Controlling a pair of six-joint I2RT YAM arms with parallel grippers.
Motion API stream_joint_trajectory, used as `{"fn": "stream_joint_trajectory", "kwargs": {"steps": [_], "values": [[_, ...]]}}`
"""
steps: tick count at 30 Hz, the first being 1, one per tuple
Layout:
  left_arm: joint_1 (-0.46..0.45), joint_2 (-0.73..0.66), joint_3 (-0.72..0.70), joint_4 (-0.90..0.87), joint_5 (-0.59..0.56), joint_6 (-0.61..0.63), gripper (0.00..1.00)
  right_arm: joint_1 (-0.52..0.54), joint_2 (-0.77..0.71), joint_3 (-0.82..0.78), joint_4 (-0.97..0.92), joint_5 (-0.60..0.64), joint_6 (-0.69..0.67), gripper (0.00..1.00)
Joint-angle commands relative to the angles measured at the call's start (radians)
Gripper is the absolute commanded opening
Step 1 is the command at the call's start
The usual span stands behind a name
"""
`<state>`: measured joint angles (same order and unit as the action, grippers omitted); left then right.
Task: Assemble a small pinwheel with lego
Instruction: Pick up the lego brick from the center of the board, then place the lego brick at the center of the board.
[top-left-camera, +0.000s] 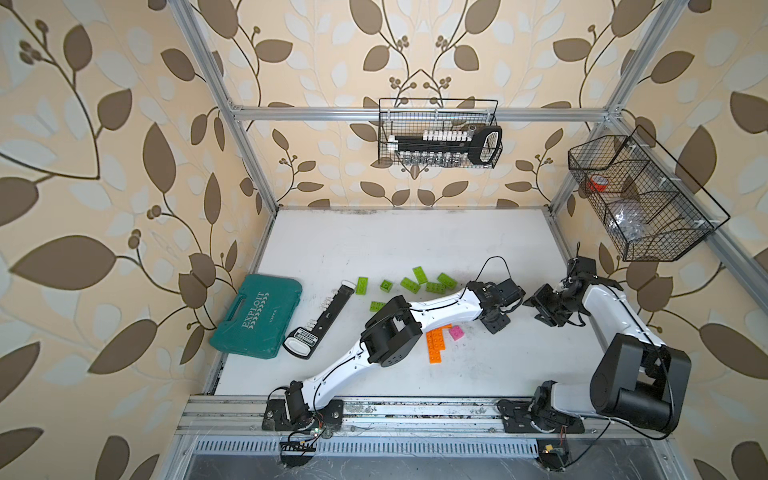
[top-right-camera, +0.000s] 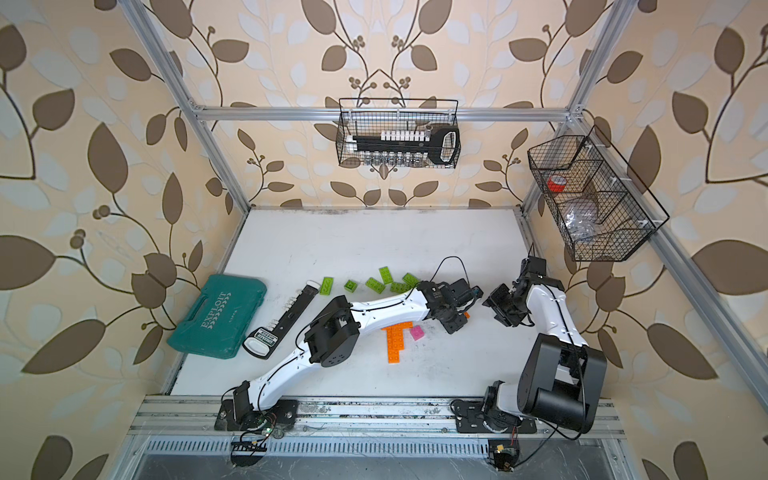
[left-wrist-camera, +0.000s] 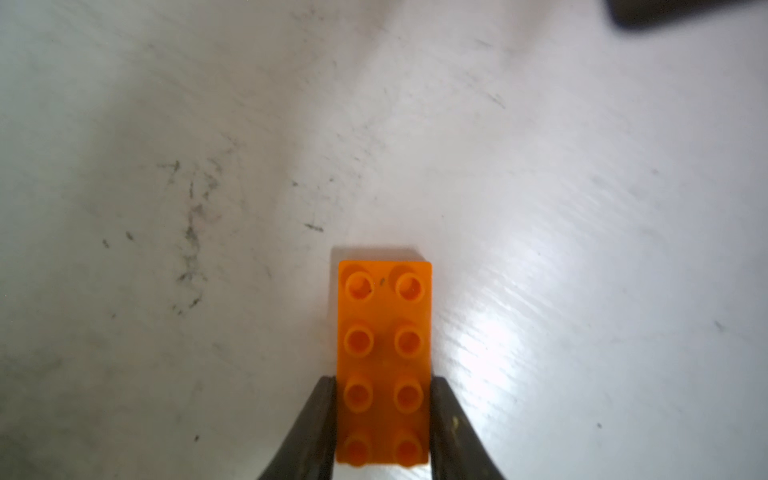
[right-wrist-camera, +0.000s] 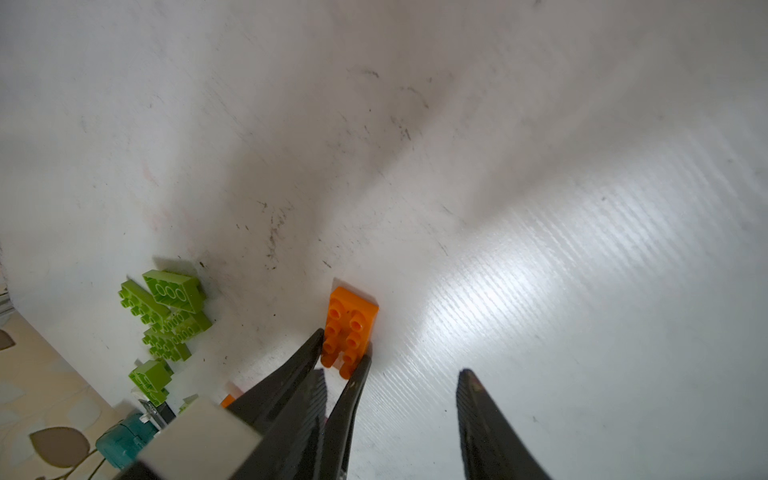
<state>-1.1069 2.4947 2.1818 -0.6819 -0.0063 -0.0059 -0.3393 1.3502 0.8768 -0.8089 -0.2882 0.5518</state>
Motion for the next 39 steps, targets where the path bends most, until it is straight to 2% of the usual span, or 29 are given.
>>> {"fn": "stream_joint_trajectory", "kwargs": {"steps": [1, 5, 9, 12, 17, 22, 33, 35, 39], "values": [[0.000, -0.226, -0.104, -0.022, 0.002, -0.027, 0.30, 0.068, -0.041, -0.016, 0.005, 0.047, -0.026, 0.49], [0.015, -0.469, -0.429, 0.040, -0.016, -0.076, 0.29, 0.202, -0.057, -0.015, 0.063, 0.026, -0.020, 0.49], [0.021, -0.722, -0.737, 0.047, -0.033, -0.147, 0.29, 0.413, -0.037, 0.044, 0.113, 0.050, -0.021, 0.48], [0.022, -0.880, -0.915, 0.024, -0.032, -0.215, 0.29, 0.546, -0.010, 0.091, 0.147, 0.069, -0.019, 0.47], [0.024, -1.017, -1.135, 0.009, -0.026, -0.330, 0.29, 0.634, 0.009, 0.111, 0.222, 0.035, -0.007, 0.47], [0.024, -0.981, -1.207, 0.022, -0.005, -0.388, 0.29, 0.639, -0.006, 0.108, 0.237, 0.034, -0.013, 0.47], [0.024, -0.824, -1.187, 0.045, -0.026, -0.352, 0.30, 0.639, -0.025, 0.098, 0.214, 0.050, -0.031, 0.47], [0.024, -0.812, -1.186, 0.038, -0.040, -0.351, 0.33, 0.639, -0.026, 0.097, 0.214, 0.053, -0.032, 0.47], [0.024, -0.806, -1.195, 0.026, -0.056, -0.363, 0.47, 0.639, -0.027, 0.096, 0.213, 0.058, -0.034, 0.47]]}}
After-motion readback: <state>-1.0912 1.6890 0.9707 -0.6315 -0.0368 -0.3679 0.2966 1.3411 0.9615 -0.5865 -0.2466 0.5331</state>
